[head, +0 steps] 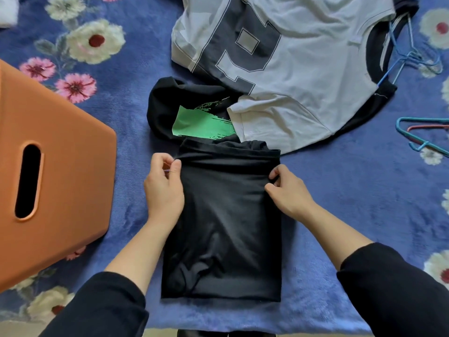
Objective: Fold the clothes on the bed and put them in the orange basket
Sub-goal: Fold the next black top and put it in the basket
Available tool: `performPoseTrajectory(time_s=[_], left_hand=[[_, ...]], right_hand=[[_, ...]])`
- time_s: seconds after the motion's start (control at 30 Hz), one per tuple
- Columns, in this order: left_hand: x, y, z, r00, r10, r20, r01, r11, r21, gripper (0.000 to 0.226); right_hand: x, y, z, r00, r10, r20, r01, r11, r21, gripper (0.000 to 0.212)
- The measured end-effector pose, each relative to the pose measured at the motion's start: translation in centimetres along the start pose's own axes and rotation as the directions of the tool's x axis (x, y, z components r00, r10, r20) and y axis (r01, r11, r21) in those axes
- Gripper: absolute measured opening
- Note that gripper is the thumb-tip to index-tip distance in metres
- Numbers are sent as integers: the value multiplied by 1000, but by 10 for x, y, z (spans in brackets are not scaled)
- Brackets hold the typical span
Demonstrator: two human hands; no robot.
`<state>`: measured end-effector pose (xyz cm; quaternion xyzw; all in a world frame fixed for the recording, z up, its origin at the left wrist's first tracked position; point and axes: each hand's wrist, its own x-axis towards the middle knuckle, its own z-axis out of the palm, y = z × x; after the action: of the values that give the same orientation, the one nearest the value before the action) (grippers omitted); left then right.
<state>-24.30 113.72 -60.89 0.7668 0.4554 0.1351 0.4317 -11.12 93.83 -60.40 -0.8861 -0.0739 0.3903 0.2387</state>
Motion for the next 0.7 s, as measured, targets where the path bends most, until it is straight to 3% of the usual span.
performPoseTrajectory(time_s=[0.1,0.2,0.3,0.4,0.5,0.6,0.67,0.7], left_hand=[[5,-4,1,992,-122,42,122,992,11,13],[8,6,7,981,-155,119,150,988,46,35],[10,8,15,978,-22,205,-20,980,200,39],[20,-3,18,949,122,290,-204,941,270,31],[34,-17,10,955,160,251,-231,930,285,30],[28,-27,12,981,129,143,-158,965,208,32],[9,-24,17,990,137,43,-143,961,235,48],[-5,-22,17,978,211,7,-202,924,325,53]], right_hand=[[2,0,2,998,-25,-57,24,1000,-10,16],[5,0,4,974,-6,-228,27,995,93,24],[12,-1,4,953,84,-290,-17,974,225,38],[22,-2,0,983,40,-178,-16,991,134,15],[33,1,-5,973,47,-224,-7,984,176,13],[30,10,2,936,102,-336,-39,981,190,12],[14,14,11,910,-7,-414,56,993,107,13],[0,17,17,882,-133,-451,154,988,11,21]])
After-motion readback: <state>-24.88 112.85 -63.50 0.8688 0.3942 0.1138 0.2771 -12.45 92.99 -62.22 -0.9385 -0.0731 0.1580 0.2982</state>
